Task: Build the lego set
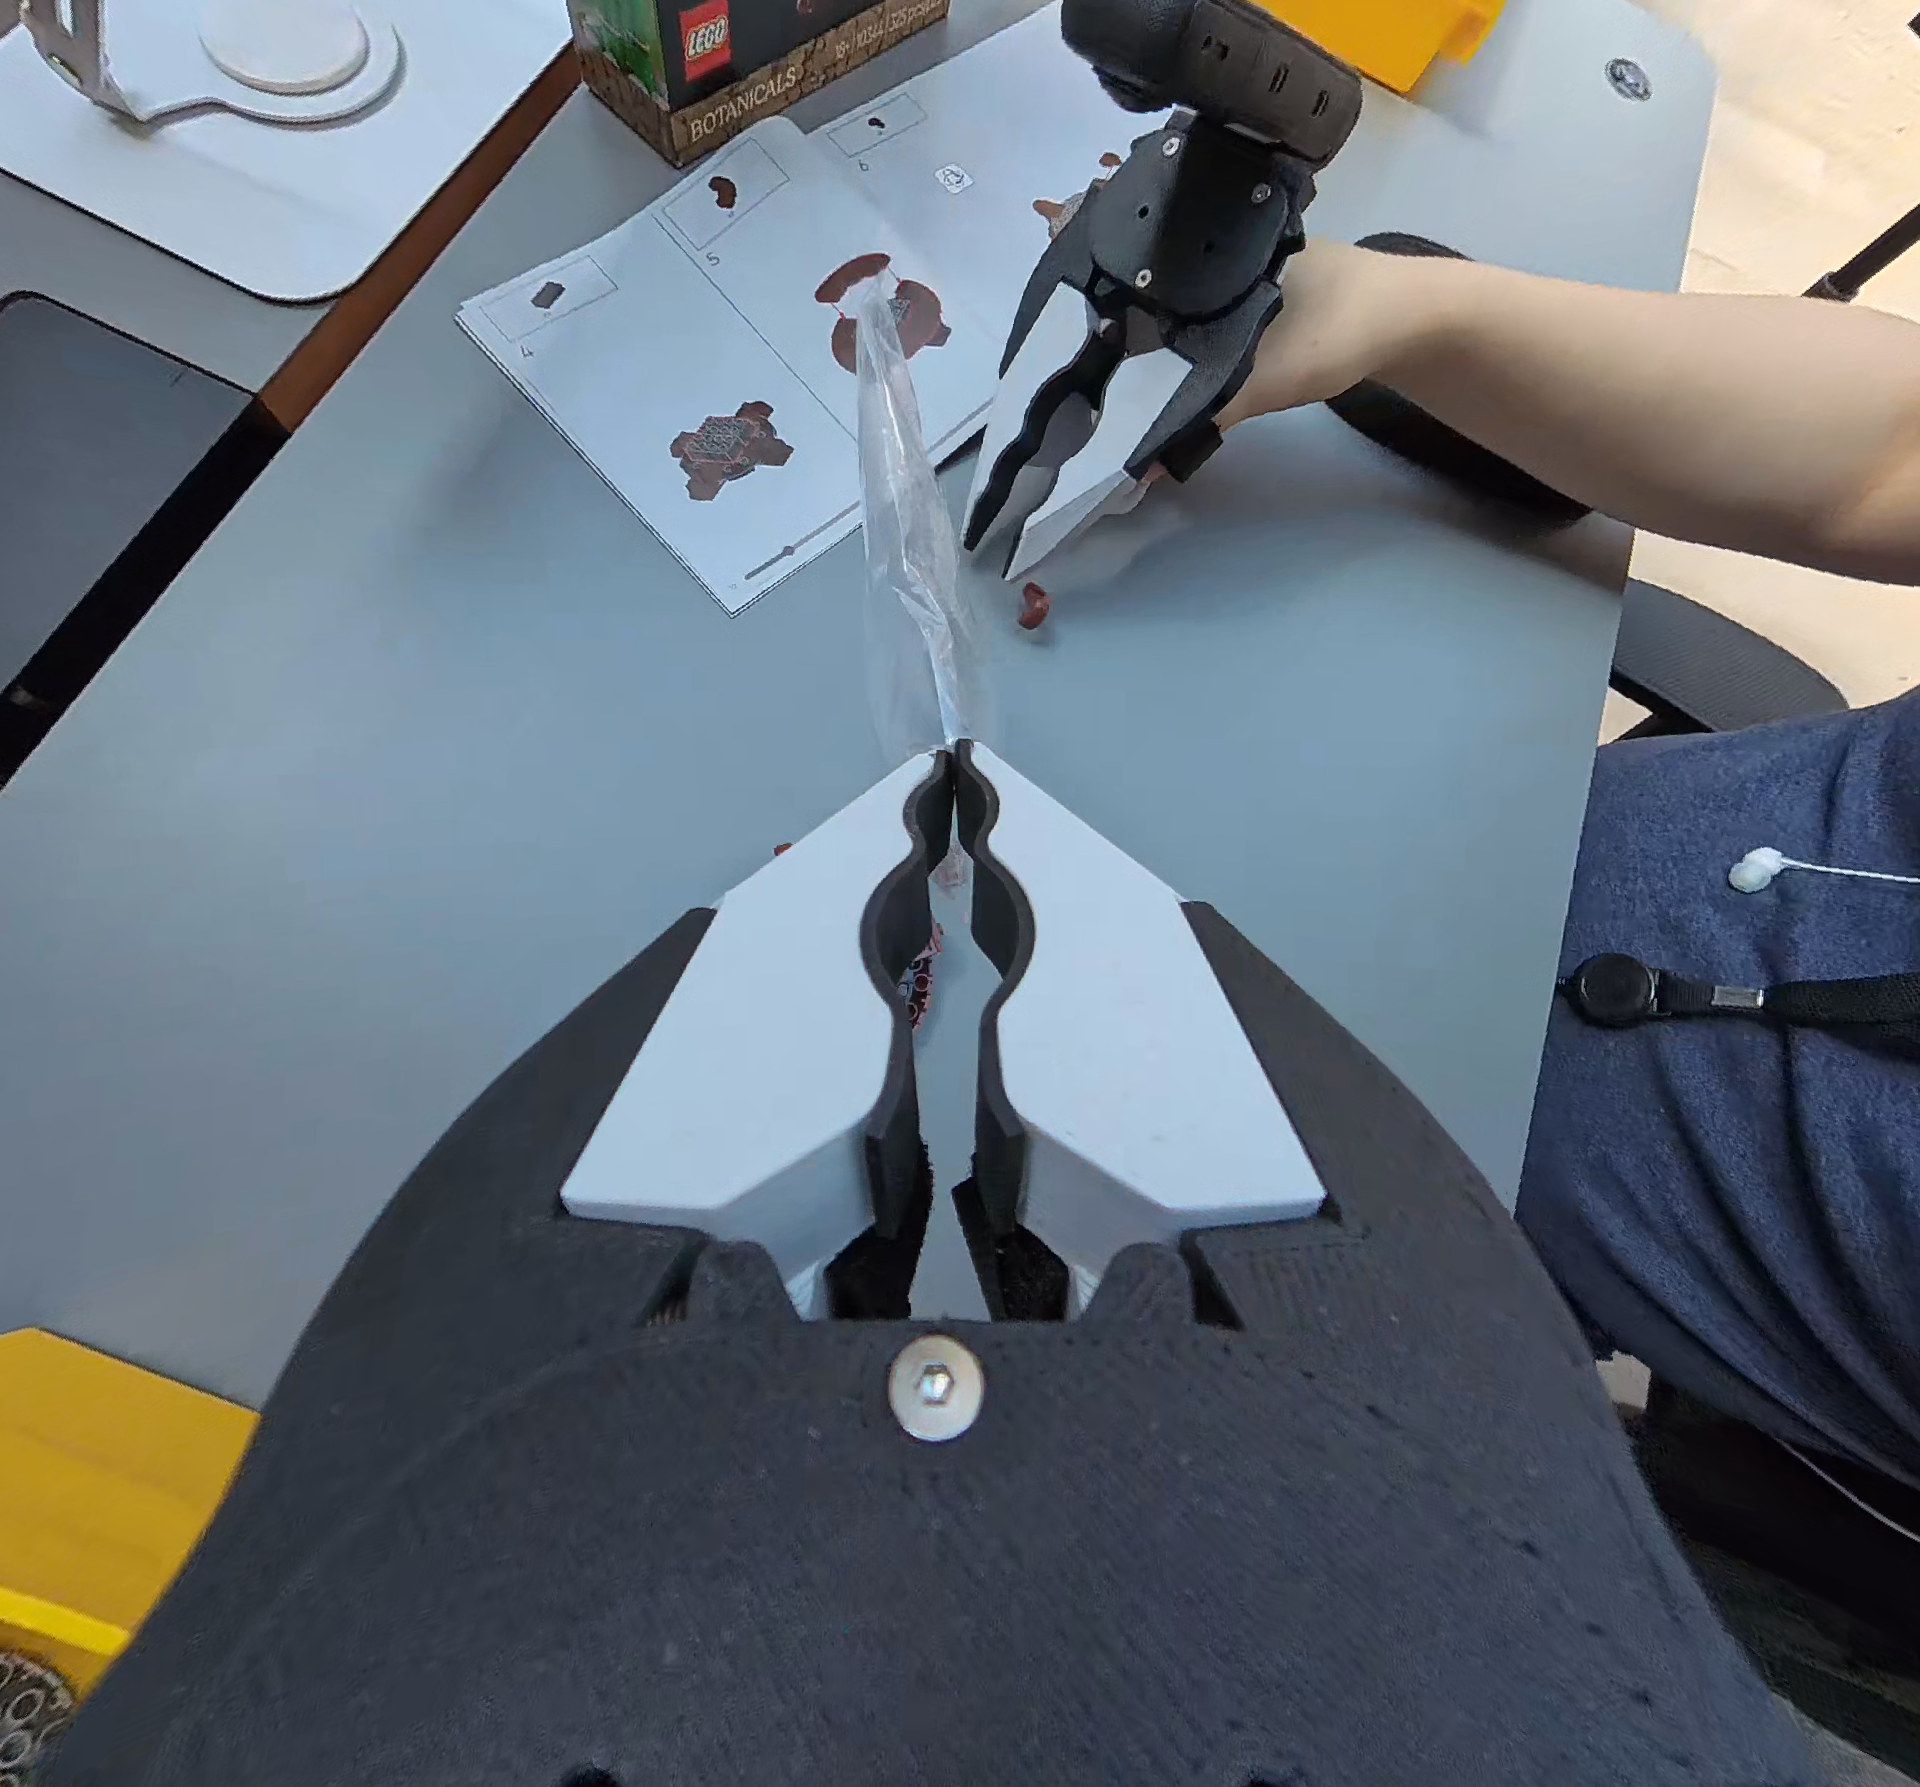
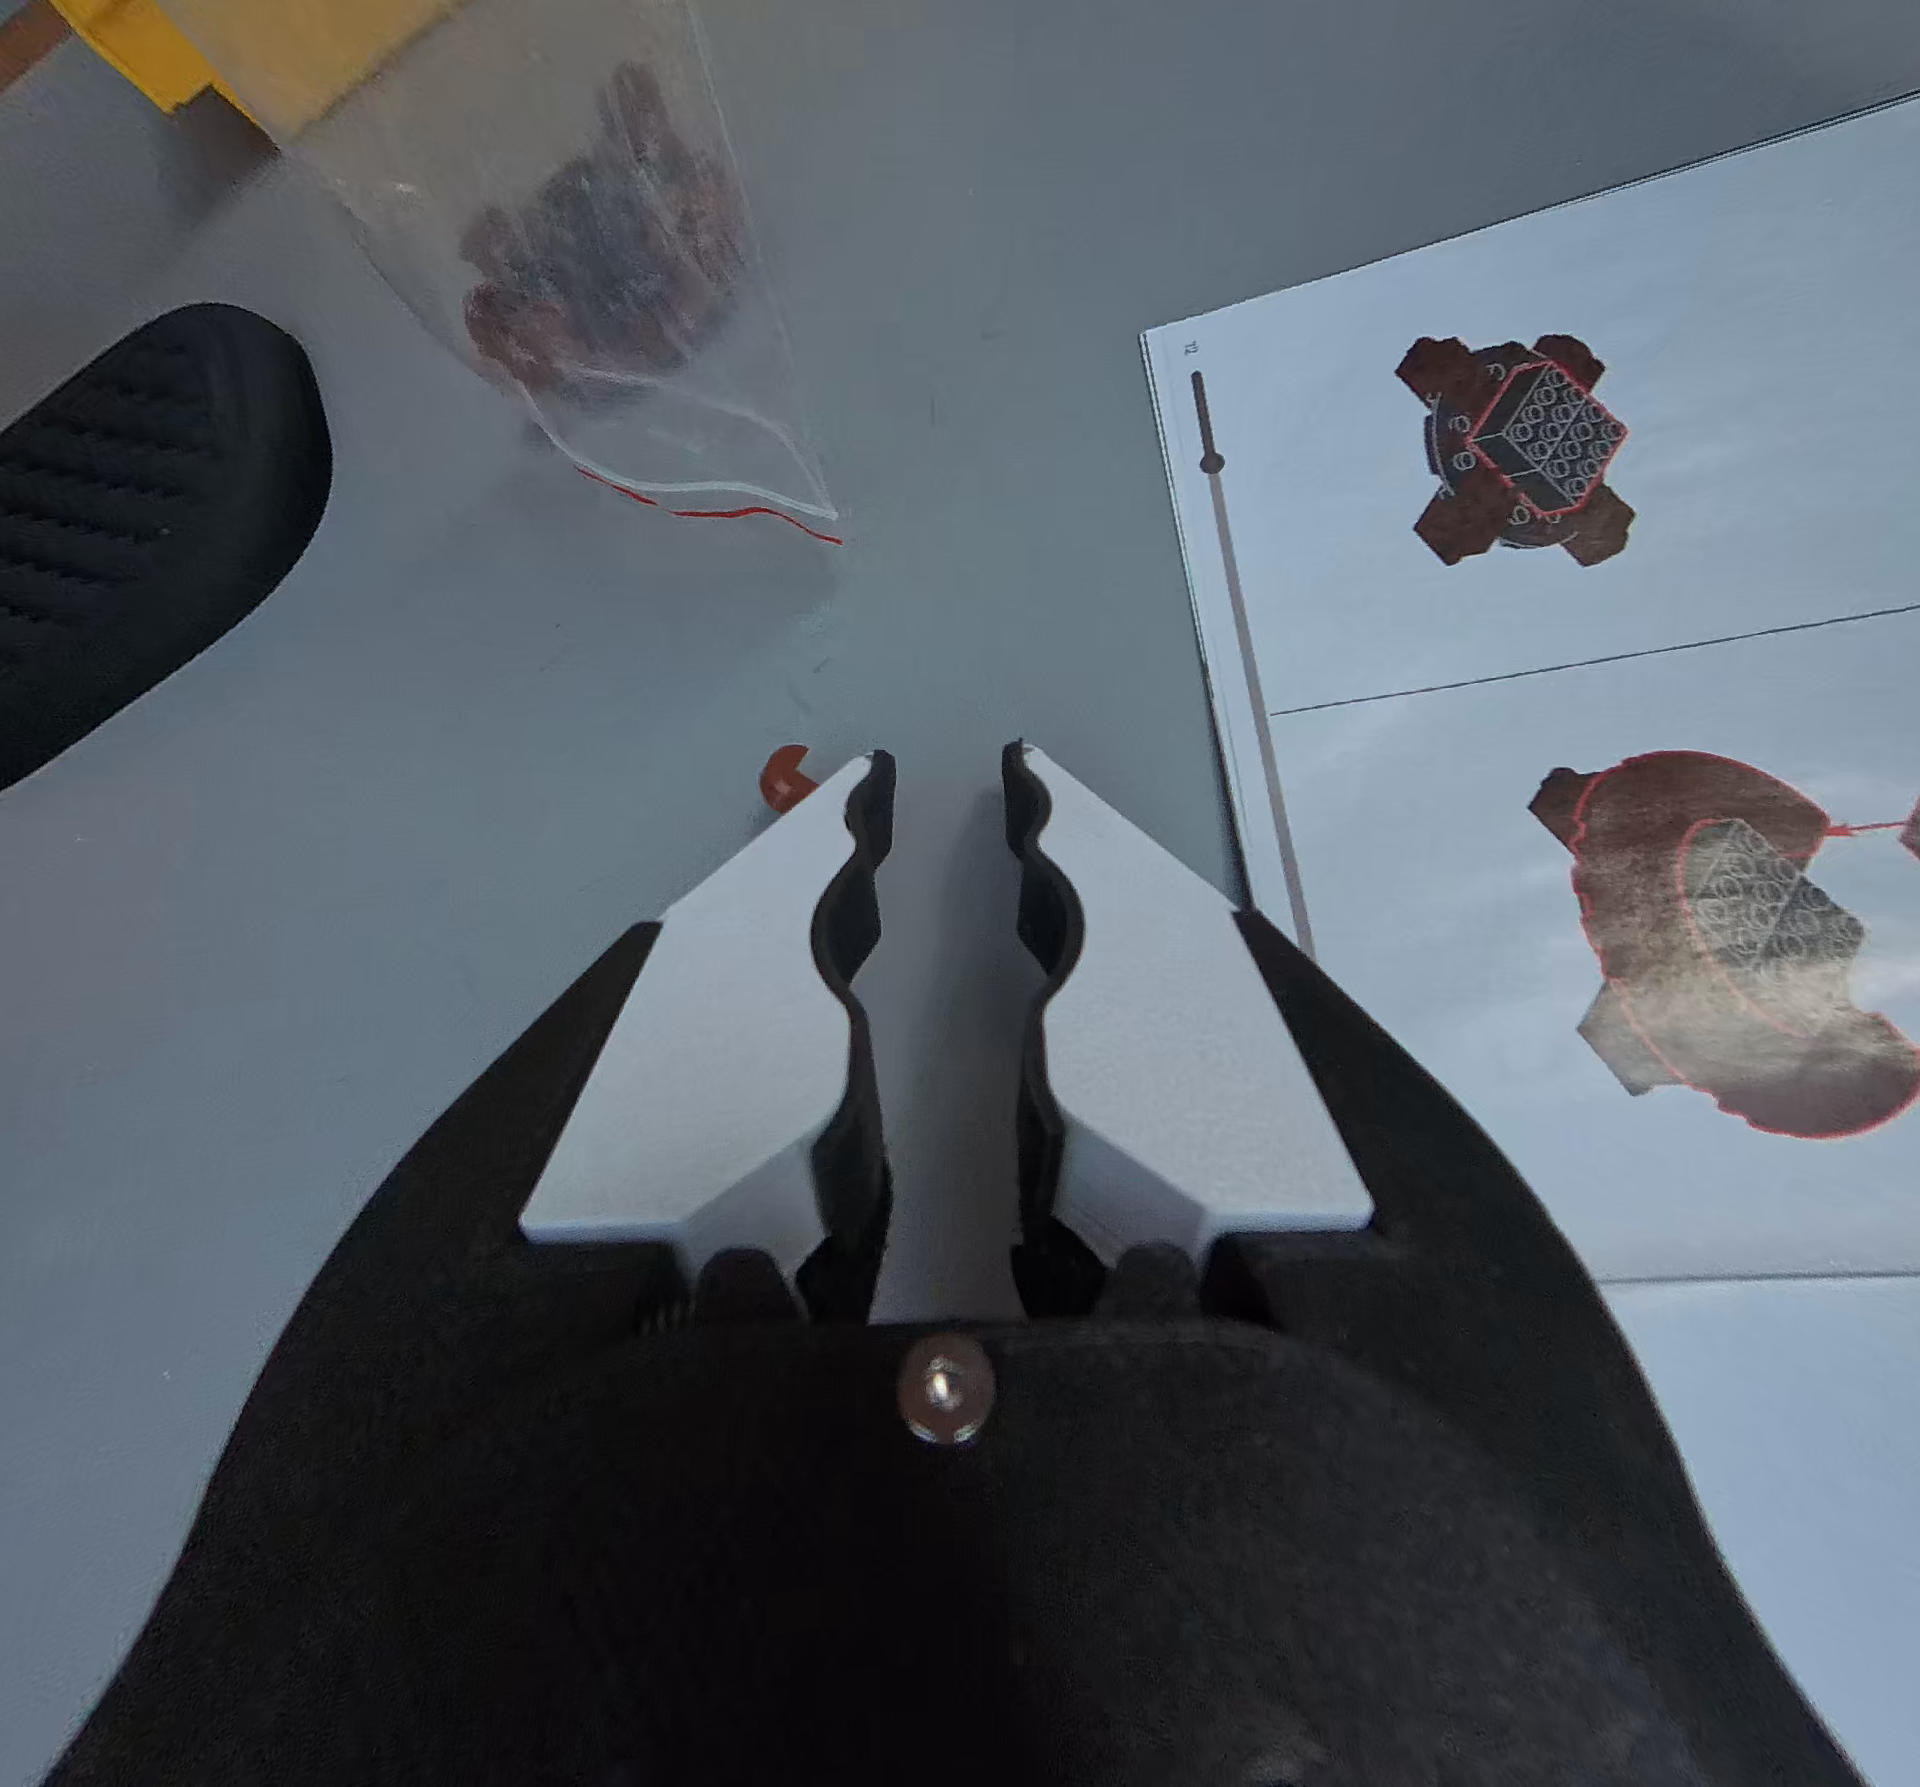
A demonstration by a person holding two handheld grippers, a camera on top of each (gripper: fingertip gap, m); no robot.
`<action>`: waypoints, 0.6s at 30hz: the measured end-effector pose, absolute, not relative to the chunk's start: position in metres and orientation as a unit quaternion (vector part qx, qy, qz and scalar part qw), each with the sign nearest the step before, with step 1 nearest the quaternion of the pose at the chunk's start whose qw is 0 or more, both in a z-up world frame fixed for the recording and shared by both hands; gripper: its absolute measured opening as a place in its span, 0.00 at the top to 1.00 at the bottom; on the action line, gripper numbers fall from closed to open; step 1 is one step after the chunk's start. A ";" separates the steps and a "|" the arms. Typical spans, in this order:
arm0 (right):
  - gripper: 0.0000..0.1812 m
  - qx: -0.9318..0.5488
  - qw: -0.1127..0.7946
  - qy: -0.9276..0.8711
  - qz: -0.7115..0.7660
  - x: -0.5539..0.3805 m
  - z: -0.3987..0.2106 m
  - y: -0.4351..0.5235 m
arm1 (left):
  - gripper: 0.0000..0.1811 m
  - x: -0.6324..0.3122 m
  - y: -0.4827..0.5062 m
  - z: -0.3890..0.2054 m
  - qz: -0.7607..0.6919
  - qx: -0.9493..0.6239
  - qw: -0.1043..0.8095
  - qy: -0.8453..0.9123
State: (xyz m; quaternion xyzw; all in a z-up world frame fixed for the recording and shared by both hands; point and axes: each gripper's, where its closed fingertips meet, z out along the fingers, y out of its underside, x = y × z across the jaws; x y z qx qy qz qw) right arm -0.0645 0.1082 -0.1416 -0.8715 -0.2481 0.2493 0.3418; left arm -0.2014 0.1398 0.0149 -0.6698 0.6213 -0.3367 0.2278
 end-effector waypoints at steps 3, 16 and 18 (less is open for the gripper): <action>0.85 -0.851 0.392 -0.253 0.239 -0.063 -0.120 0.112 | 1.00 -0.195 0.135 0.012 -0.311 -0.664 0.219 0.643; 0.53 -0.748 0.475 -0.463 0.016 -0.088 0.028 0.113 | 1.00 -0.157 0.106 0.031 -0.171 -0.591 0.229 0.754; 0.54 -0.745 0.481 -0.463 0.025 -0.086 0.032 0.108 | 1.00 -0.158 0.110 0.044 -0.152 -0.585 0.244 0.758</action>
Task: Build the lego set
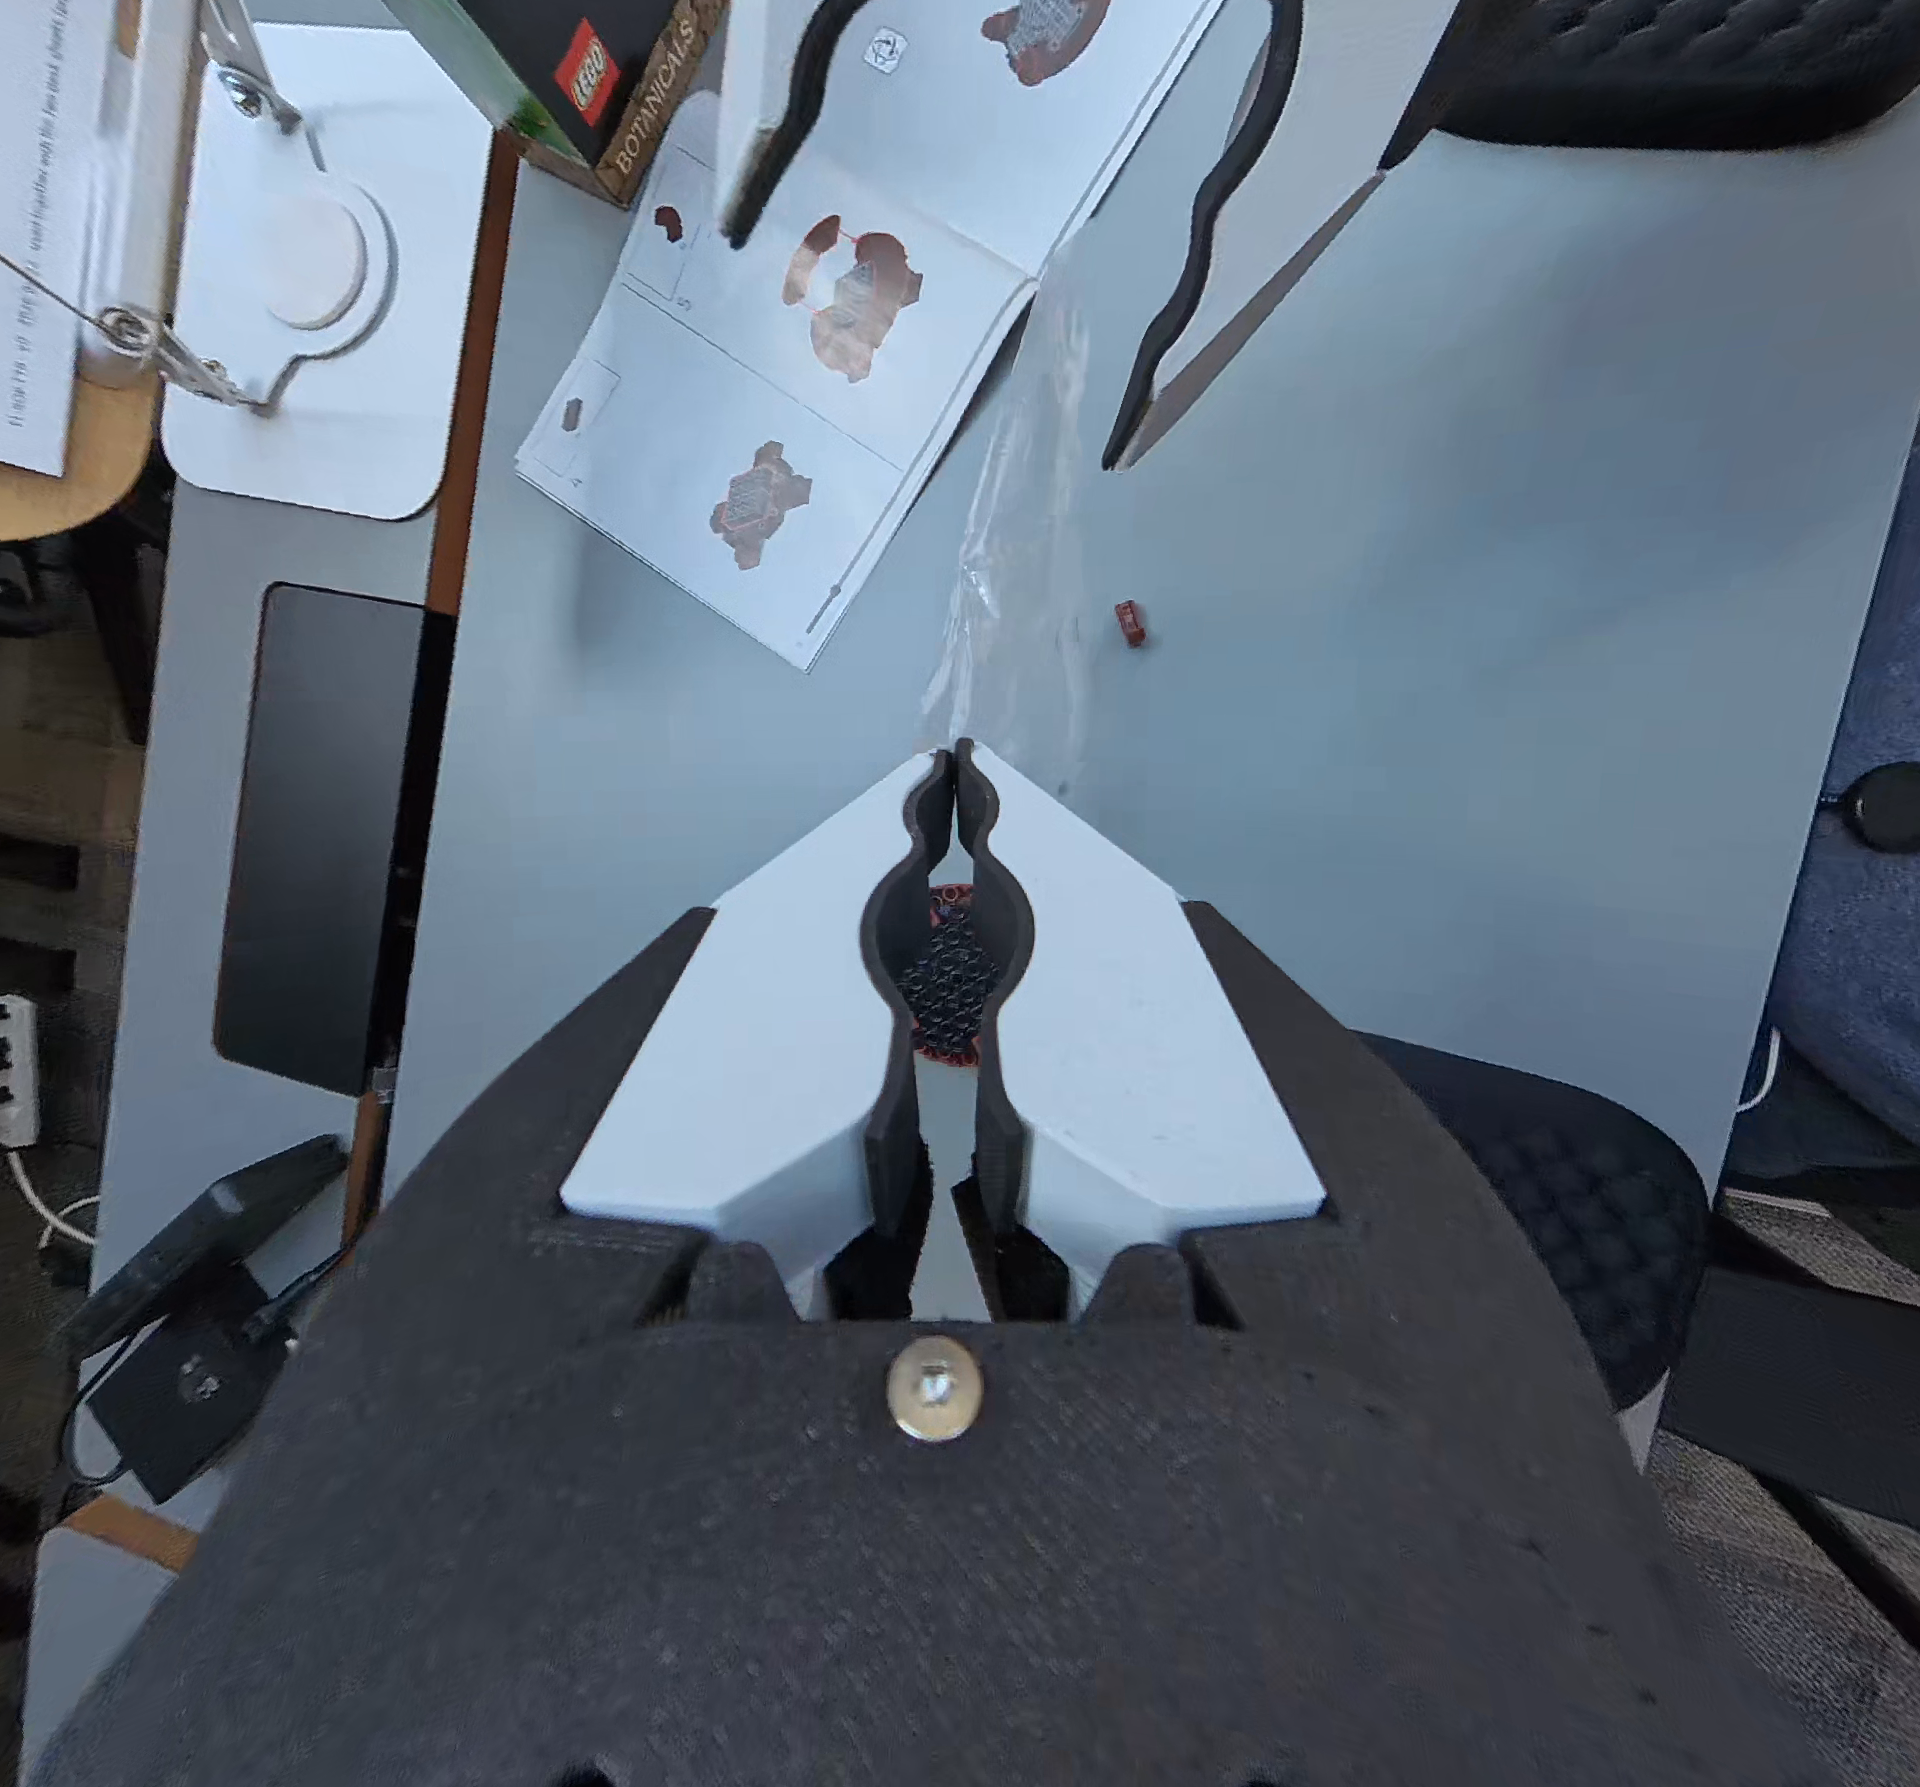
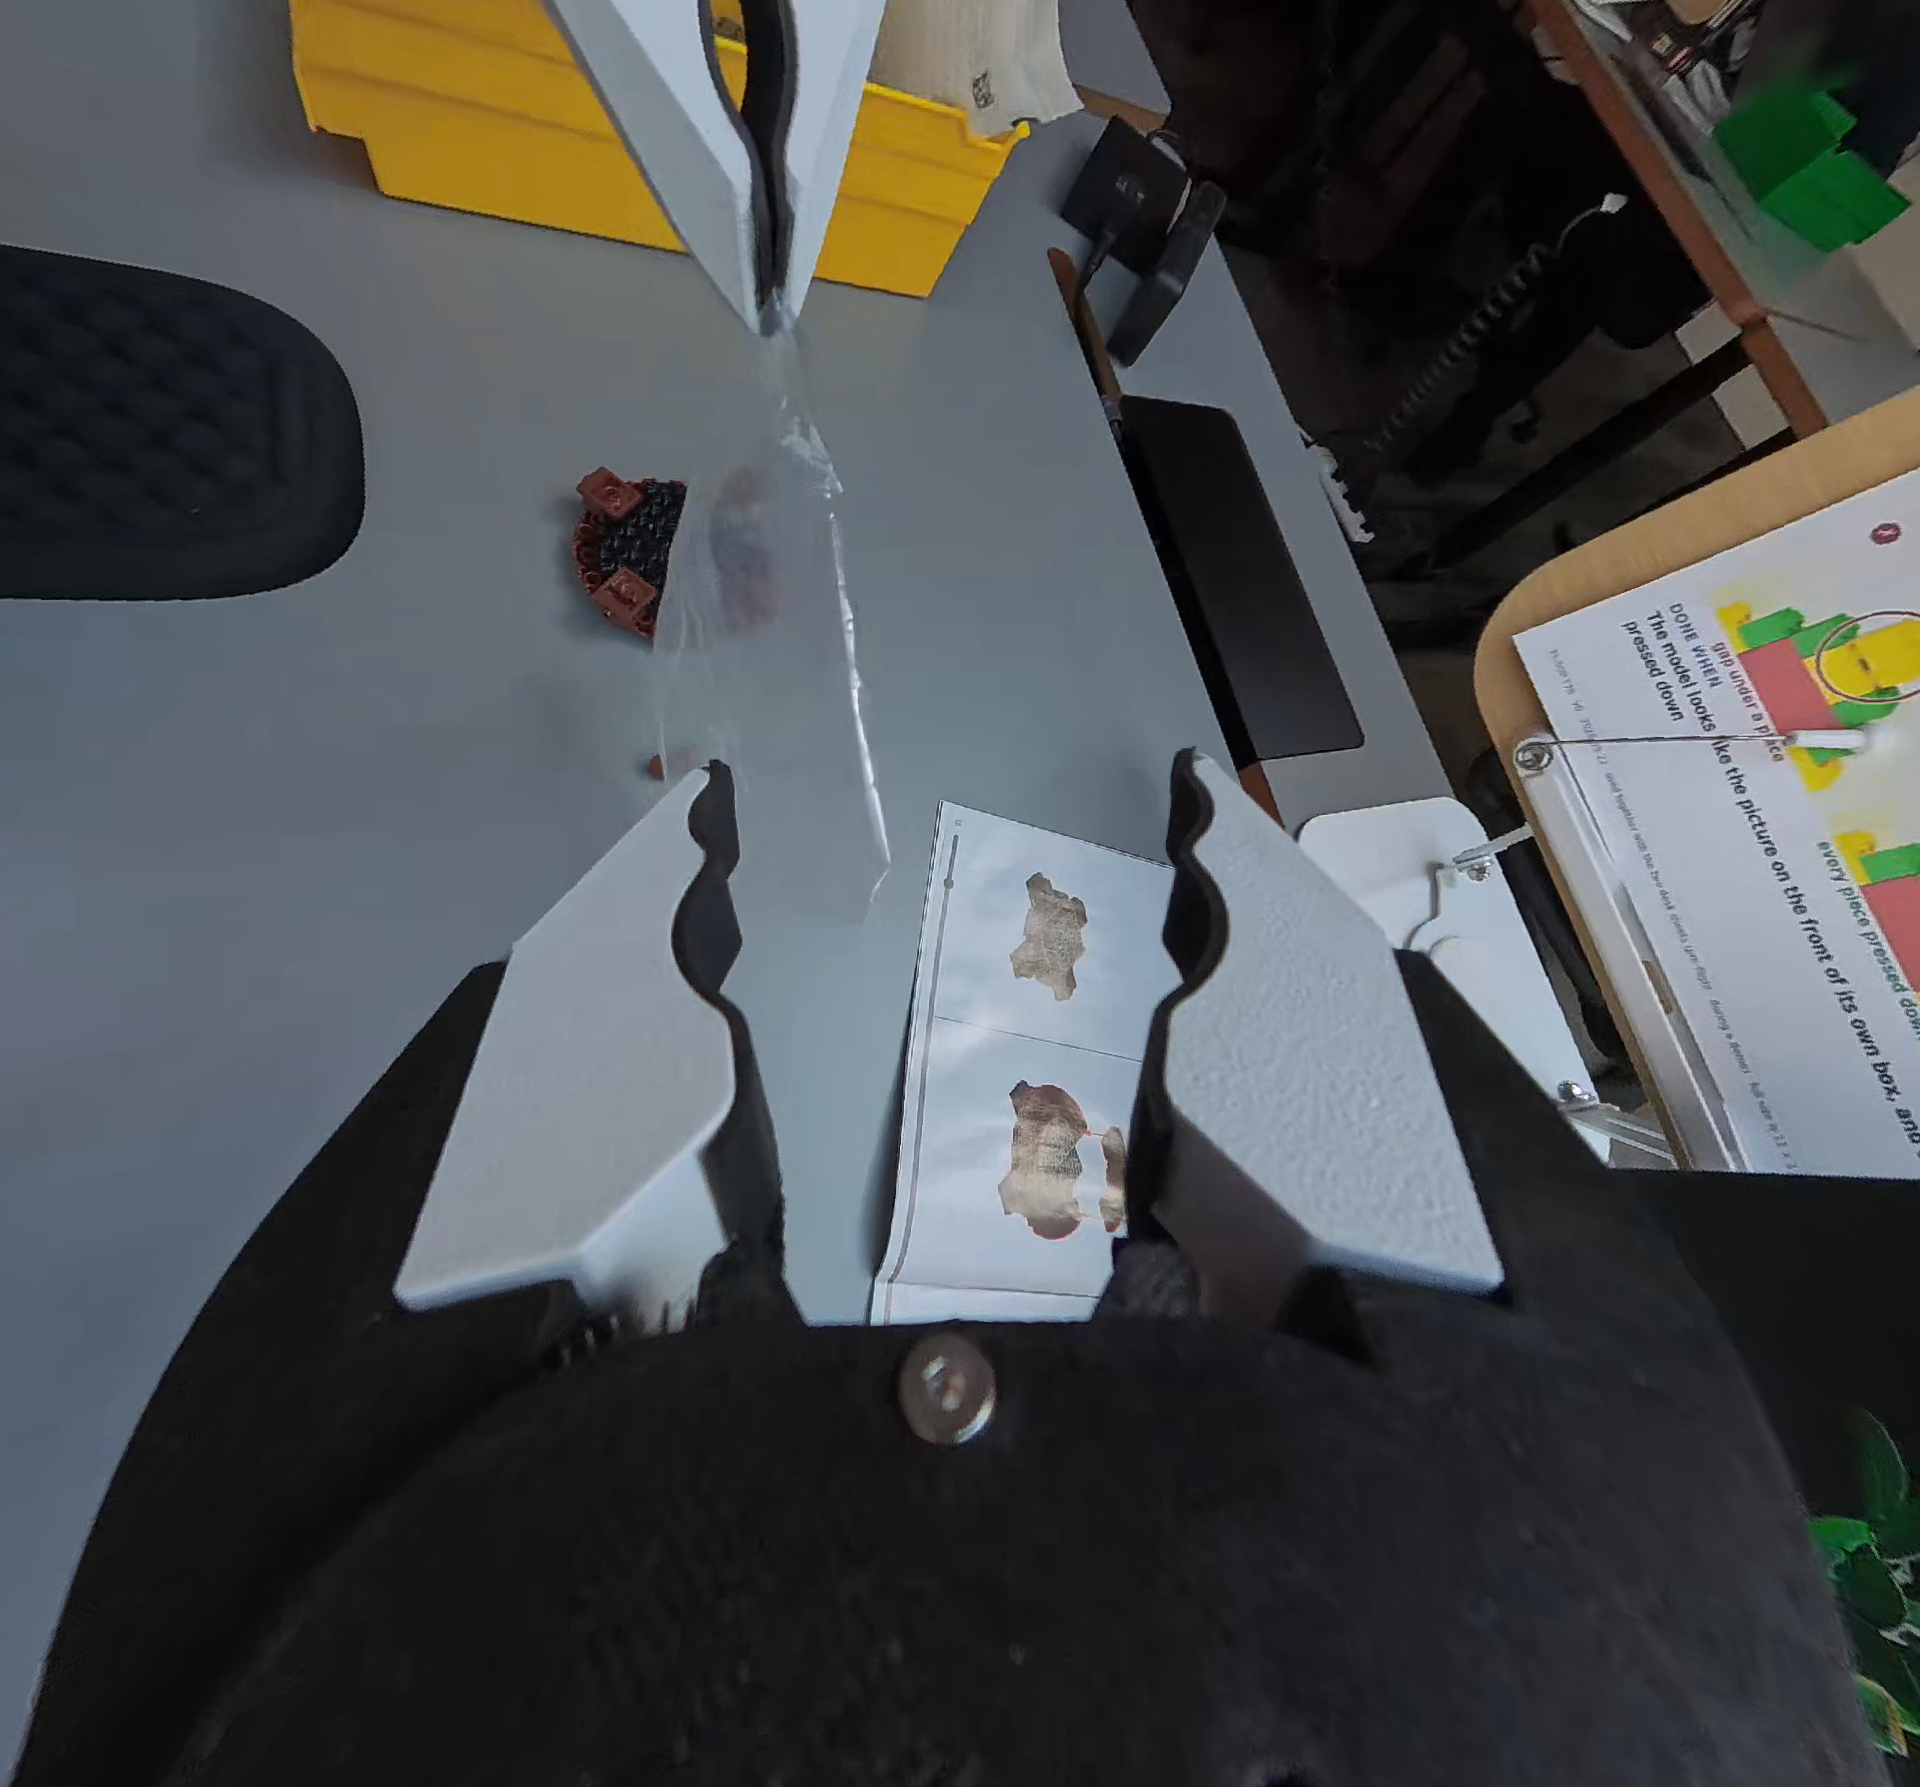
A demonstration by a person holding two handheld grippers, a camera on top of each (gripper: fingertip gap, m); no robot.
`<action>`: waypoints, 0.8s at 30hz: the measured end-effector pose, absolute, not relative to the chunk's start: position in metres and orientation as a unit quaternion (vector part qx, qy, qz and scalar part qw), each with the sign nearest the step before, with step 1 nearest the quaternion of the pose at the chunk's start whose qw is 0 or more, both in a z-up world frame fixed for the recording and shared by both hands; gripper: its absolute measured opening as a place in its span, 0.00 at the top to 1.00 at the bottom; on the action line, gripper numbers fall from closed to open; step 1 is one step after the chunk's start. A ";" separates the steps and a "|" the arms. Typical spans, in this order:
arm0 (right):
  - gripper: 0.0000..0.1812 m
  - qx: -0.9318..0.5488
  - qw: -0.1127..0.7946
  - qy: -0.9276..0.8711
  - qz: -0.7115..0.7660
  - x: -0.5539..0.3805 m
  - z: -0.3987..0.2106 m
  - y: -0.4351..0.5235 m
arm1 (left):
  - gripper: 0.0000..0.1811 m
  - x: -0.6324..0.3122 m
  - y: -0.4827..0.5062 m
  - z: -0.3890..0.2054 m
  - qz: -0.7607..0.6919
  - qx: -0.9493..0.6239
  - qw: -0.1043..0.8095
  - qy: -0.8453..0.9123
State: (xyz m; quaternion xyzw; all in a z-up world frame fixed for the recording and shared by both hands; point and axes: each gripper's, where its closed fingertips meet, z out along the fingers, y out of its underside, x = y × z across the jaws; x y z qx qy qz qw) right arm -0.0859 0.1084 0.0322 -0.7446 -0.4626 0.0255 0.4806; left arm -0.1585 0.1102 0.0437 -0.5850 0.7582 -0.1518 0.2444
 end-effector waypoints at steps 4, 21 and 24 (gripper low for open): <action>0.56 -0.713 0.555 -0.425 0.057 -0.086 0.067 0.090 | 1.00 -0.157 0.104 0.073 -0.153 -0.572 0.272 0.758; 1.00 -0.632 0.615 -0.272 0.386 -0.076 0.033 0.060 | 1.00 -0.131 0.084 0.104 -0.272 -0.561 0.269 0.734; 1.00 -0.650 0.597 -0.263 0.388 -0.066 0.039 0.048 | 1.00 -0.128 0.086 0.104 -0.280 -0.569 0.273 0.724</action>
